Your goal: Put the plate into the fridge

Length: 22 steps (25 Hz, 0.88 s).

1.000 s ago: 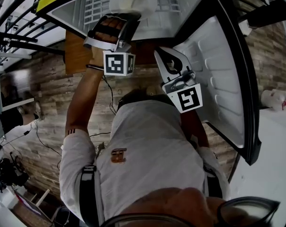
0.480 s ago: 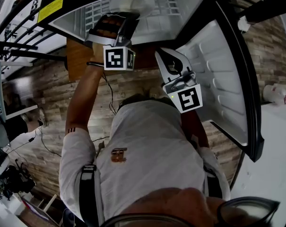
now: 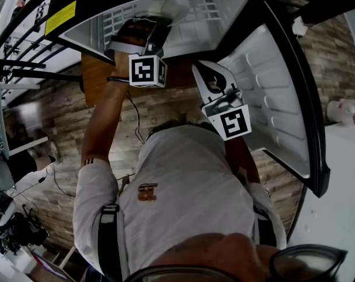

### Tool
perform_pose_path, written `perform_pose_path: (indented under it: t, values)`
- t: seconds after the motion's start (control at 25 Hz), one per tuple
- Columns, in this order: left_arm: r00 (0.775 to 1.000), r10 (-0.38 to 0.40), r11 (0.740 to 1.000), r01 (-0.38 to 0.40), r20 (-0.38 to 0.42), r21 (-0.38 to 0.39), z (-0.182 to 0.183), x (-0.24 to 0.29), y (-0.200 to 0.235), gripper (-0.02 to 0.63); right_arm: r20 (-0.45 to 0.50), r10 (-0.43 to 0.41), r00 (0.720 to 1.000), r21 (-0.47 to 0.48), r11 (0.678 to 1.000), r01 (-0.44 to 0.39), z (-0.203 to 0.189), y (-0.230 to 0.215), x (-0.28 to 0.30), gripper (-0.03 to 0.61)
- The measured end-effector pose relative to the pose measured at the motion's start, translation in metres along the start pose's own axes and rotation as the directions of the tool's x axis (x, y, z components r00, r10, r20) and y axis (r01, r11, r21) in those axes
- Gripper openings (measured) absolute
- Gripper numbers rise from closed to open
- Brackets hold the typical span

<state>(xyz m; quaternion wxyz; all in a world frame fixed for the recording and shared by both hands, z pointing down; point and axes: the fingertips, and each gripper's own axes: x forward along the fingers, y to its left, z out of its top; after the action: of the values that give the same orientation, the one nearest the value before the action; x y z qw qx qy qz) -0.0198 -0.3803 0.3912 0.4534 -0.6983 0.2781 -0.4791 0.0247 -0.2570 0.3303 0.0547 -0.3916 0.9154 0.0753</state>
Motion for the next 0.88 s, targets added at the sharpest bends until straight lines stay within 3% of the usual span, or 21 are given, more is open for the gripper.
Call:
perform_pose_path:
  t: [0.6,0.88]
  values:
    - [0.991,-0.129,0.992,0.129,0.042,0.01,0.006,-0.003,-0.008,0.101,-0.01,0.002,1.0,0.0,1.0,-0.002,-0.005,0.002,0.0,0.032]
    - [0.995,-0.098,0.993,0.095,0.03,0.065,0.004,0.002,-0.015,0.126,-0.022,0.0,1.0,0.002,1.0,0.0,-0.01,0.002,-0.002,0.032]
